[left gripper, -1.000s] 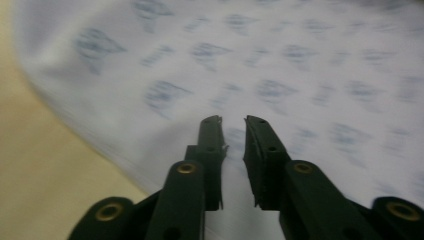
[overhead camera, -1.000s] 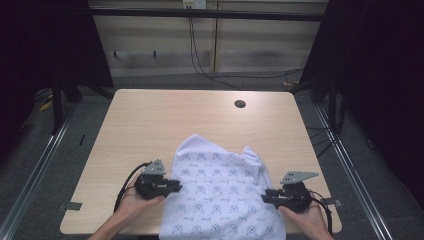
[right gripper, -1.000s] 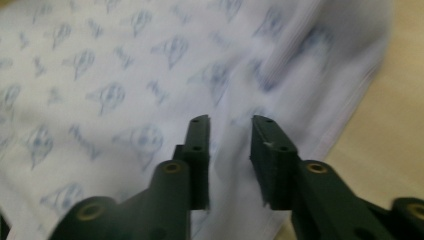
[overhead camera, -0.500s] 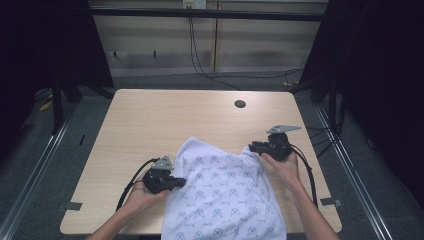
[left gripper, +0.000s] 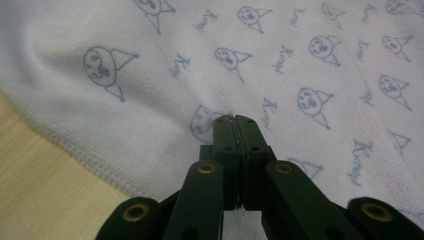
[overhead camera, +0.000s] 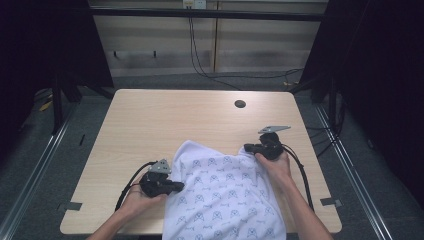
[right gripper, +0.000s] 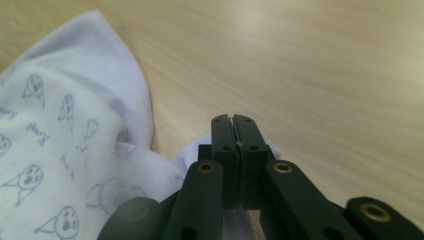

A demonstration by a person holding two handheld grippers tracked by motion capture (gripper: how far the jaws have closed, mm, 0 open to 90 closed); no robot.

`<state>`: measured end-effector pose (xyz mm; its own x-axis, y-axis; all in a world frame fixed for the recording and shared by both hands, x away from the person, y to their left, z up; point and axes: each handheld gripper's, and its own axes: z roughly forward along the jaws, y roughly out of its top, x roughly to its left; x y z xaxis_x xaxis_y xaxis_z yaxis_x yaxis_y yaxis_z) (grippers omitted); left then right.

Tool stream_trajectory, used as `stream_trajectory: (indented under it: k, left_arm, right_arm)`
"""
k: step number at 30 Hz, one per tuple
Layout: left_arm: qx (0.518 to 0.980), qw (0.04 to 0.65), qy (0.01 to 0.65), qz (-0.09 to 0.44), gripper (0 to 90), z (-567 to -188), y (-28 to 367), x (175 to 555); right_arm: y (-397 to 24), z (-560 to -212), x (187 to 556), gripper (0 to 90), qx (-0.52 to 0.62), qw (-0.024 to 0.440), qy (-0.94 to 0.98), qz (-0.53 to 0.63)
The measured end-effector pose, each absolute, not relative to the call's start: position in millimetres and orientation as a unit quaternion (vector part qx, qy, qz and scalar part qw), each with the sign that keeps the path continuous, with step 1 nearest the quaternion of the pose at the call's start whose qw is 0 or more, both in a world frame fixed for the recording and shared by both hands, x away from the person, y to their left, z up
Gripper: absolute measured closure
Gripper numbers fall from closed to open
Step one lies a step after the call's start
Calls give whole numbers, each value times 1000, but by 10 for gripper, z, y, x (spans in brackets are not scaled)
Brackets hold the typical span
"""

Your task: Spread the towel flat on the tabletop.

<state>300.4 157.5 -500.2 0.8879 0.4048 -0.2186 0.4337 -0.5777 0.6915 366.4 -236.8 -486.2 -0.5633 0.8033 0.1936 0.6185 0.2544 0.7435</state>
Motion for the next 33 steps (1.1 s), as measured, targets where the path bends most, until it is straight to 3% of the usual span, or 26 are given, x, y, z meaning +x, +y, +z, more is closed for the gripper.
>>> stream_trajectory:
  k: [7, 12, 15, 17, 22, 25, 29, 32, 33]
  left_arm:
    - [888, 389, 244, -43, 878, -4985, 1713, 2847]
    - [884, 394, 240, -71, 804, -4958, 1778, 2757]
    - [867, 417, 267, -47, 765, -4883, 1812, 2934]
    - [848, 441, 292, -18, 760, -4835, 1877, 3155]
    - [830, 448, 333, 11, 777, -4846, 1921, 3525]
    - [817, 445, 367, 19, 788, -4898, 1907, 3763]
    - [800, 453, 393, 13, 786, -4942, 1857, 3904]
    - [821, 432, 372, 26, 770, -4966, 1750, 3882]
    - [825, 426, 370, 27, 723, -4983, 1732, 3877]
  right_arm:
    - [-2839, -4624, 3391, 896, 469, 156, 759, 423]
    - [-2997, -4715, 3207, 892, 474, 127, 770, 407]
    - [-2967, -4852, 3095, 876, 472, 122, 797, 357]
    - [-2961, -4958, 3036, 810, 475, 116, 804, 337]
    - [-3004, -4928, 3080, 694, 488, 128, 788, 353]
    - [-3022, -4908, 3183, 672, 490, 134, 777, 370]
    - [-2988, -4945, 3245, 672, 486, 135, 779, 372]
    - [-2957, -4995, 3263, 645, 477, 135, 786, 369]
    - [-2948, -5002, 3263, 631, 476, 132, 787, 370]
